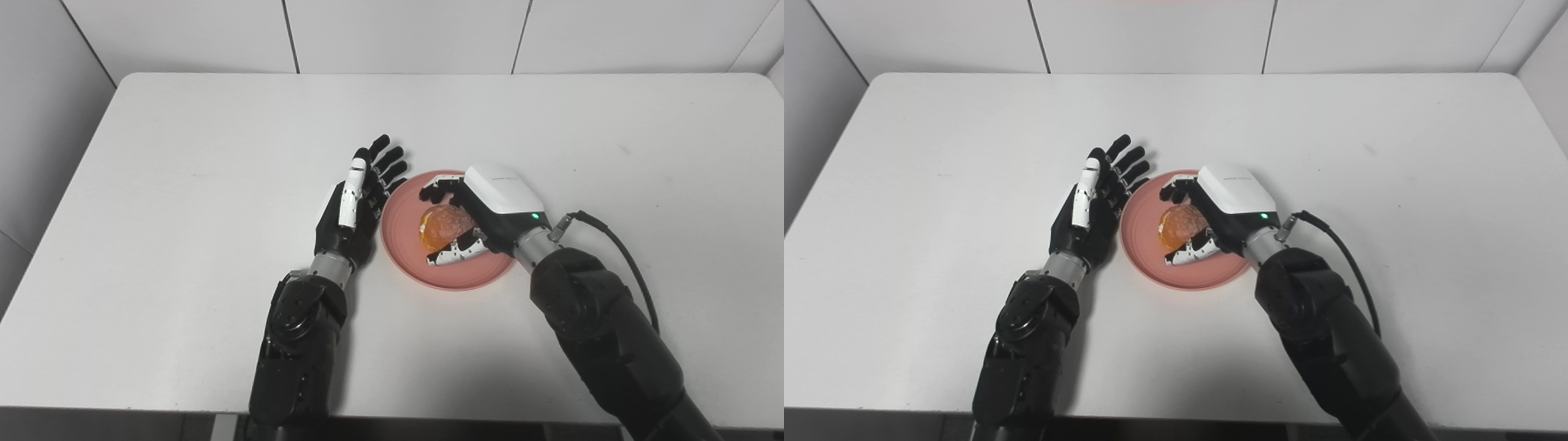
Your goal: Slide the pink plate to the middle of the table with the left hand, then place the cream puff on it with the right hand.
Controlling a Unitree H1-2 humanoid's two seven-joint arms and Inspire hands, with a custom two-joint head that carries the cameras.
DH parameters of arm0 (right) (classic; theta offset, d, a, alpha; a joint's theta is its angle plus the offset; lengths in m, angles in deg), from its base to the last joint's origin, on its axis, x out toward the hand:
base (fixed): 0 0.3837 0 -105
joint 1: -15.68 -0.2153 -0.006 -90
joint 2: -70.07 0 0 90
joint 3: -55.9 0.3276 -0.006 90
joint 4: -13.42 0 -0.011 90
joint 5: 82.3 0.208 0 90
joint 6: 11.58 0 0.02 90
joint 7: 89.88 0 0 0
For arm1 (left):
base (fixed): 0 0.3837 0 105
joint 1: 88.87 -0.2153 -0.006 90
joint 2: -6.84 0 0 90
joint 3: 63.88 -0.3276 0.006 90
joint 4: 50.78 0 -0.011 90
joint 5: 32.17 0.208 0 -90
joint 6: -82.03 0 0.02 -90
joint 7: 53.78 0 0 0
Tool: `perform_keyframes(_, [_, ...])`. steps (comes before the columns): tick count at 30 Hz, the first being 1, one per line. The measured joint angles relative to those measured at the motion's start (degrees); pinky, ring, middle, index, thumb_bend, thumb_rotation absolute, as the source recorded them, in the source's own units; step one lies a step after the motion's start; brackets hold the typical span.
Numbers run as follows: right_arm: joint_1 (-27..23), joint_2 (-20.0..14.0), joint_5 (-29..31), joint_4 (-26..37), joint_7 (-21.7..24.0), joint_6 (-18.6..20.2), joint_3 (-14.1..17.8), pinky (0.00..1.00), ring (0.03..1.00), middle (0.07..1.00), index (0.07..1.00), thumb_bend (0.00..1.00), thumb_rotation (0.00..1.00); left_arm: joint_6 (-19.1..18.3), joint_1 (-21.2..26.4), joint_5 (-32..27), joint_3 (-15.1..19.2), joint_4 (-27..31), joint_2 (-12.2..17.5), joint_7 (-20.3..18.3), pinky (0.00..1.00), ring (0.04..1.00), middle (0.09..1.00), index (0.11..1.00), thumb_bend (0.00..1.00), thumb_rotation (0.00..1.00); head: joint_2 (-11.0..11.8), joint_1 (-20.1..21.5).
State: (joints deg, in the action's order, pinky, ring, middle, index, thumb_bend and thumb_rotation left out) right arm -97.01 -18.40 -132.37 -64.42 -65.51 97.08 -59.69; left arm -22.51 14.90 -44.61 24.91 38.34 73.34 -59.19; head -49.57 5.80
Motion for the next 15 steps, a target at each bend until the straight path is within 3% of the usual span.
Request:
perform_keyframes(3, [0.0, 0.0, -0.71, 0.92, 2.09, 0.57, 0.04, 0.46, 0.644, 0.774, 0.834, 0.88, 0.39, 0.0, 0.0, 0.0, 0.0, 0.0, 0.04, -0.01, 0.87, 0.894, 0.89, 0.892, 0.43, 1.0, 0.0, 0.0])
perform_keyframes(10, [-0.01, 0.07, -1.37, 3.05, 5.31, 1.3, 0.71, 0.55, 0.765, 0.886, 0.98, 0.96, 0.52, -0.01, 0.0, 0.01, 0.02, 0.0, 0.06, -0.01, 0.88, 0.892, 0.893, 0.891, 0.43, 1.0, 0.0, 0.09])
perform_keyframes(15, [-0.01, 0.21, -1.3, 3.86, 5.88, 1.32, 2.4, 0.6, 0.787, 0.896, 1.0, 1.0, 0.56, -0.01, 0.0, 0.0, 0.02, 0.0, 0.16, -0.09, 0.88, 0.903, 0.902, 0.902, 0.43, 1.0, 0.09, 0.09])
